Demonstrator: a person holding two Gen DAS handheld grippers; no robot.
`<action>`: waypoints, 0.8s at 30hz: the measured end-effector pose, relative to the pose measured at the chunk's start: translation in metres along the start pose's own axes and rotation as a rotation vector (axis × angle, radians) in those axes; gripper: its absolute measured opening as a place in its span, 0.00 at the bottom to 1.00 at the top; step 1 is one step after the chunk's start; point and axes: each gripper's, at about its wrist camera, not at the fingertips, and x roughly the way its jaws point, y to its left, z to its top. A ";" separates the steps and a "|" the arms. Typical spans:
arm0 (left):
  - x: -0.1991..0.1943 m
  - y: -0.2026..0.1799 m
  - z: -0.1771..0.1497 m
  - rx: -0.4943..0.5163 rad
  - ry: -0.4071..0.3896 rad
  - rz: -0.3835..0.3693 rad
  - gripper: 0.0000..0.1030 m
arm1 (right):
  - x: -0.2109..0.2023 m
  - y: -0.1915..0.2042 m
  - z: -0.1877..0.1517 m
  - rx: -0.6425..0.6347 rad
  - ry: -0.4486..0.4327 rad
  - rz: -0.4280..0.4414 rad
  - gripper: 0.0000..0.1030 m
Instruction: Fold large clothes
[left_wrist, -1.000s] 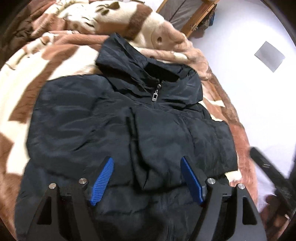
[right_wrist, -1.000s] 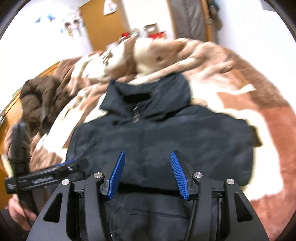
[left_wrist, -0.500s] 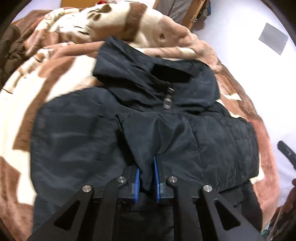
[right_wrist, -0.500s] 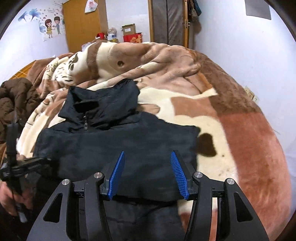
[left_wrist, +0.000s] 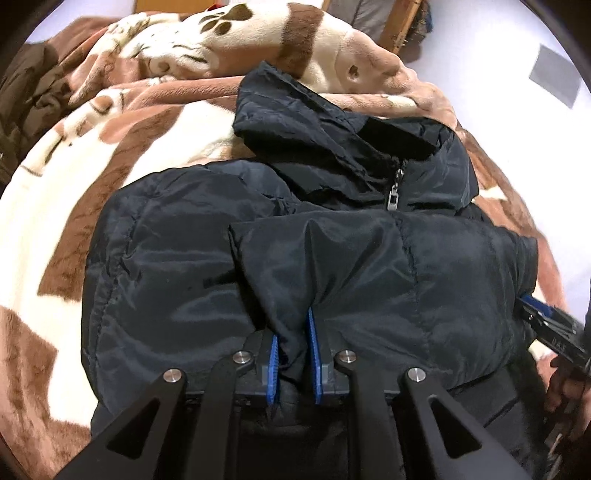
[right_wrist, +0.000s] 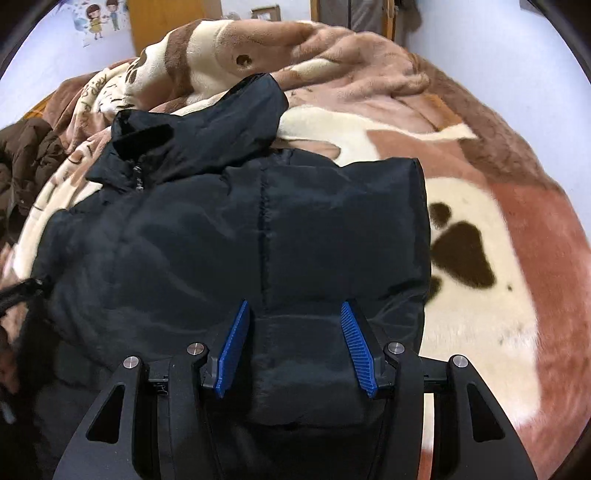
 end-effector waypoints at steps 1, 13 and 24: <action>0.003 -0.001 -0.002 0.014 -0.006 0.008 0.16 | 0.005 -0.001 -0.001 0.011 0.009 0.009 0.51; -0.052 0.000 0.005 0.009 -0.091 0.009 0.24 | -0.047 -0.033 0.025 0.082 -0.124 0.071 0.51; -0.007 0.011 0.017 -0.107 -0.031 0.108 0.28 | 0.028 -0.068 0.032 0.130 0.022 -0.015 0.49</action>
